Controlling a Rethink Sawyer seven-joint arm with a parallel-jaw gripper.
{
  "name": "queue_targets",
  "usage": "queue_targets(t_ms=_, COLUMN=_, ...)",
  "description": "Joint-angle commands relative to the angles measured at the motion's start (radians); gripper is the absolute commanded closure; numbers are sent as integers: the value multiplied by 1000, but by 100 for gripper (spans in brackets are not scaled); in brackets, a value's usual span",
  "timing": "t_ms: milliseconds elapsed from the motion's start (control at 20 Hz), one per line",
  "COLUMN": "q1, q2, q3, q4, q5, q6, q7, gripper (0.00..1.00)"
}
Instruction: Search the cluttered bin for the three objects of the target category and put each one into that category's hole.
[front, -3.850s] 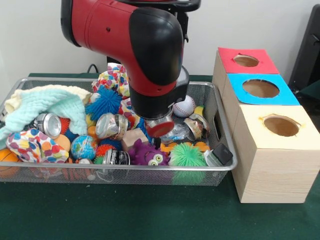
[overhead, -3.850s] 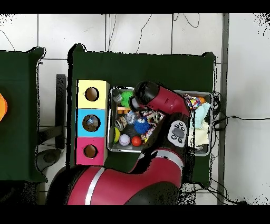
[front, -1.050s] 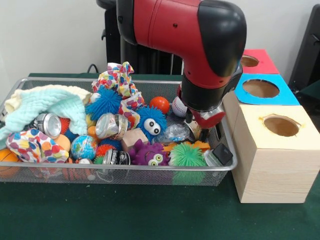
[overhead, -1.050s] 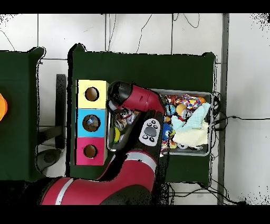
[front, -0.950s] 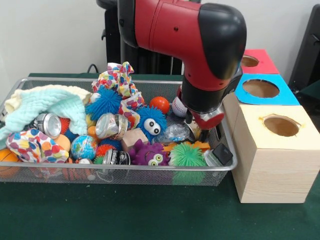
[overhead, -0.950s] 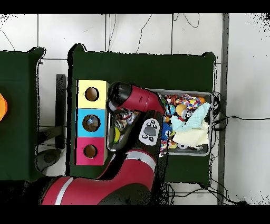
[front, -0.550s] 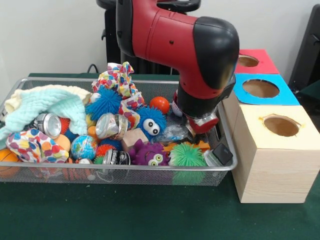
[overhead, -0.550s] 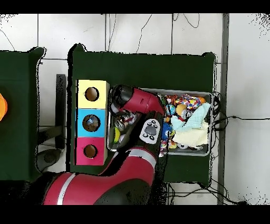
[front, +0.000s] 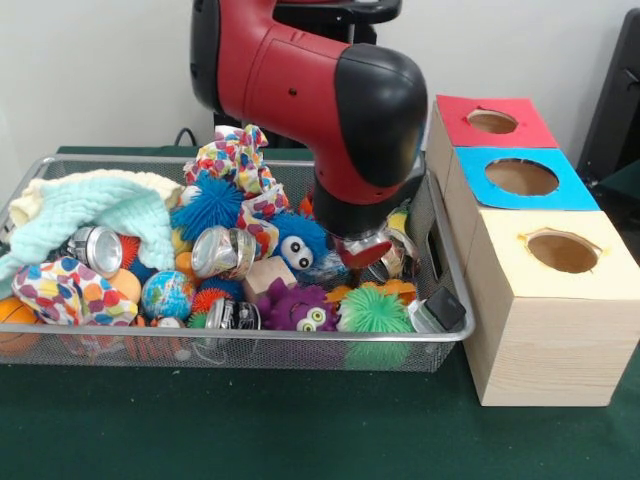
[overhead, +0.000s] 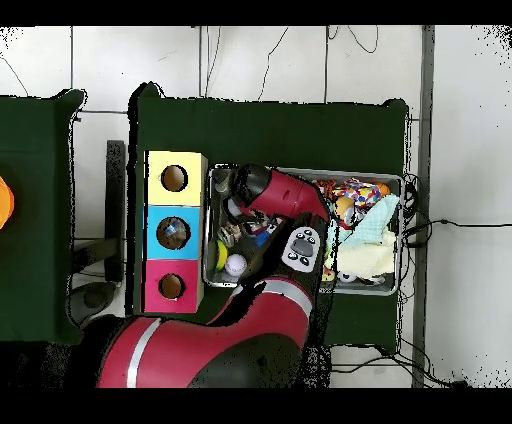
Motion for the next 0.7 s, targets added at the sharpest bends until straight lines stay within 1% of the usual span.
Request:
queue_targets(t_ms=50, q1=-35, q2=65, q3=42, q4=-2, q5=-63, q6=75, q7=67, gripper=0)
queue_targets(t_ms=400, q1=-31, q2=84, q3=39, q4=-16, q5=-71, q6=61, q7=72, gripper=0)
queue_targets(t_ms=450, q1=-38, q2=87, q3=41, q4=-21, q5=-72, q6=64, q7=63, gripper=100)
queue_targets(t_ms=650, q1=-44, q2=82, q3=53, q4=-5, q5=-71, q6=19, q7=47, gripper=100)
queue_targets(t_ms=700, q1=-49, q2=81, q3=60, q4=-4, q5=-69, q6=22, q7=46, gripper=100)
